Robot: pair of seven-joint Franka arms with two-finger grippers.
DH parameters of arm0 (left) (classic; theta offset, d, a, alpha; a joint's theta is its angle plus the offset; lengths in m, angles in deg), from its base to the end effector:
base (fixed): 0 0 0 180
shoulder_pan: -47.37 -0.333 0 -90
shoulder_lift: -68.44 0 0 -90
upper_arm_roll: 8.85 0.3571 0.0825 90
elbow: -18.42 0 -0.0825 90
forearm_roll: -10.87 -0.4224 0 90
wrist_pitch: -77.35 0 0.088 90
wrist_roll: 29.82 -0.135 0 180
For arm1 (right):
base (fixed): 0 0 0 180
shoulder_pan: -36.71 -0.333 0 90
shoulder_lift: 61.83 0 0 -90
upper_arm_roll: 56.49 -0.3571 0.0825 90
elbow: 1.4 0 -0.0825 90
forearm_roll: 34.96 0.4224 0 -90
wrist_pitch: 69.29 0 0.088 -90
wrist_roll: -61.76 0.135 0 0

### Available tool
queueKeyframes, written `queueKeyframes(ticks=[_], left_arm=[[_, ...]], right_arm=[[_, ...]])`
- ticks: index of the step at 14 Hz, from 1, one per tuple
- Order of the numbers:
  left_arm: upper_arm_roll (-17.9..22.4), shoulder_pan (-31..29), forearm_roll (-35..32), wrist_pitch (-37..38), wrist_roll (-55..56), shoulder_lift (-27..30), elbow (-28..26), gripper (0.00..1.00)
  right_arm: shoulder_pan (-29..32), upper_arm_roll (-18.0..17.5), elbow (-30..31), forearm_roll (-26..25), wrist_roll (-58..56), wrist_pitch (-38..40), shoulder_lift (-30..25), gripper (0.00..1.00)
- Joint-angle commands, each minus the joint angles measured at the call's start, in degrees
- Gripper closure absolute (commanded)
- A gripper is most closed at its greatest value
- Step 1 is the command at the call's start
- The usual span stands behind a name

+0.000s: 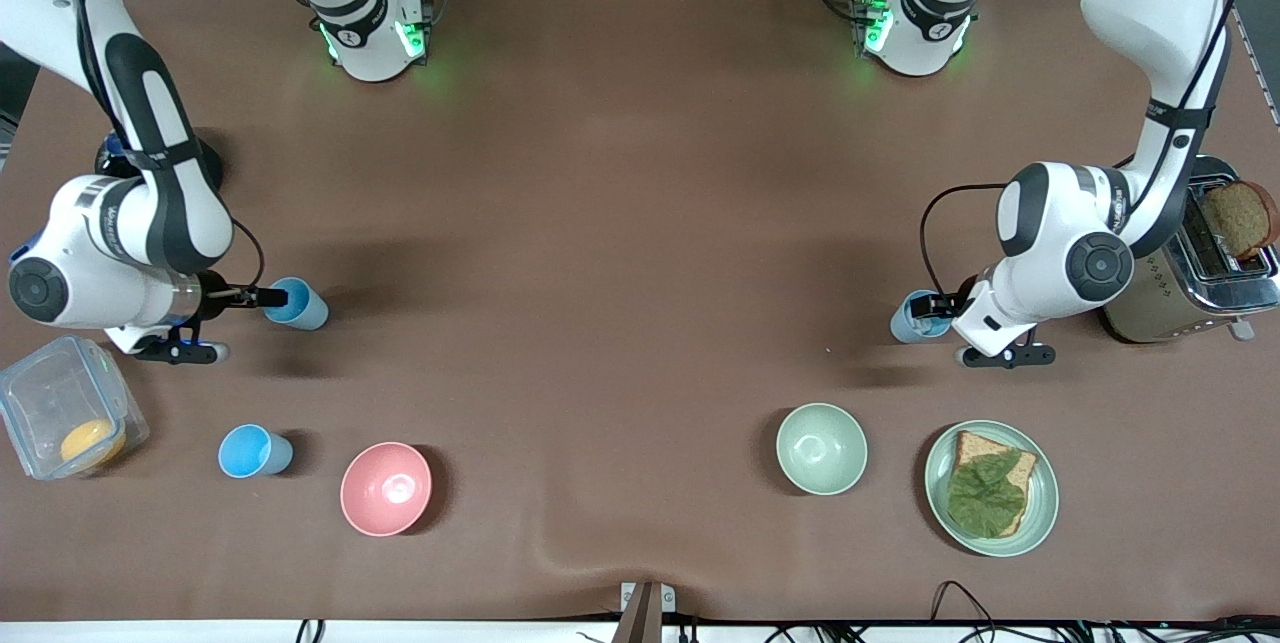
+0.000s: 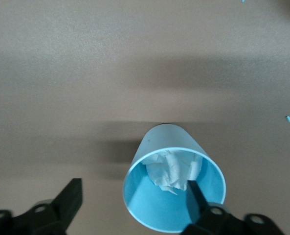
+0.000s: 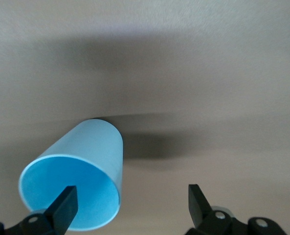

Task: Stack blue cups with both arms
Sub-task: 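Carry the blue cup with the left gripper toward the table middle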

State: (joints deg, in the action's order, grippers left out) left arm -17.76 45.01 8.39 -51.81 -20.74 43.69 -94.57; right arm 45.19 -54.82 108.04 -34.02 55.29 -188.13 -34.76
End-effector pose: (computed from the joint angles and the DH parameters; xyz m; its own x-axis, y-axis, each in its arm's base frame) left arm 0.6333 -0.0688 0.2221 0.9889 0.0226 -0.1468 0.0247 -0.9996 0.0126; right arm 0.6199 -0.1093 0.2085 0.9512 -0.0648 -0.3016 -0.0781 -0.9964 -0.0322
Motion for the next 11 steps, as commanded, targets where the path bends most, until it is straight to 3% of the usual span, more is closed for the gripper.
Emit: queueKeyframes(ticks=[1,2,3,4,5,6,9,11], left_arm=[[-0.1,-0.2,0.5,-1.2,-0.8,-0.4,-0.5,0.73],[-0.1,-0.2,0.5,-1.2,-0.8,-0.5,-0.4,1.00],[-0.1,-0.1,0.5,-1.2,-0.7,-0.3,-0.4,1.00],[-0.2,0.0,0.7,-1.2,-0.6,-0.1,-0.4,1.00],[-0.3,0.1,0.8,-1.2,-0.5,0.0,-0.4,1.00],[-0.8,0.2,1.0,-1.0,-0.4,0.3,-0.4,1.00],[-2.9,0.1,1.3,1.1,0.2,2.3,0.0,1.00],[-7.1,0.0,2.1,2.2,5.2,3.8,0.2,1.00]], right_arm=[[0.3,-0.4,0.7,0.6,0.4,-2.2,2.3,0.00],[0.2,-0.4,1.2,0.6,0.4,-3.6,2.6,0.00],[0.2,-0.5,2.3,0.6,0.4,-5.3,2.8,0.20],[0.2,-0.5,3.1,0.6,0.4,-7.1,2.8,0.58],[0.2,-0.5,3.6,1.0,0.4,-7.7,2.8,0.88],[0.3,-0.5,3.7,2.7,0.4,-7.7,2.7,1.00],[0.2,-0.5,3.7,4.7,0.4,-7.4,2.6,1.00],[0.2,-0.5,3.7,4.8,0.4,-7.4,2.6,1.00]])
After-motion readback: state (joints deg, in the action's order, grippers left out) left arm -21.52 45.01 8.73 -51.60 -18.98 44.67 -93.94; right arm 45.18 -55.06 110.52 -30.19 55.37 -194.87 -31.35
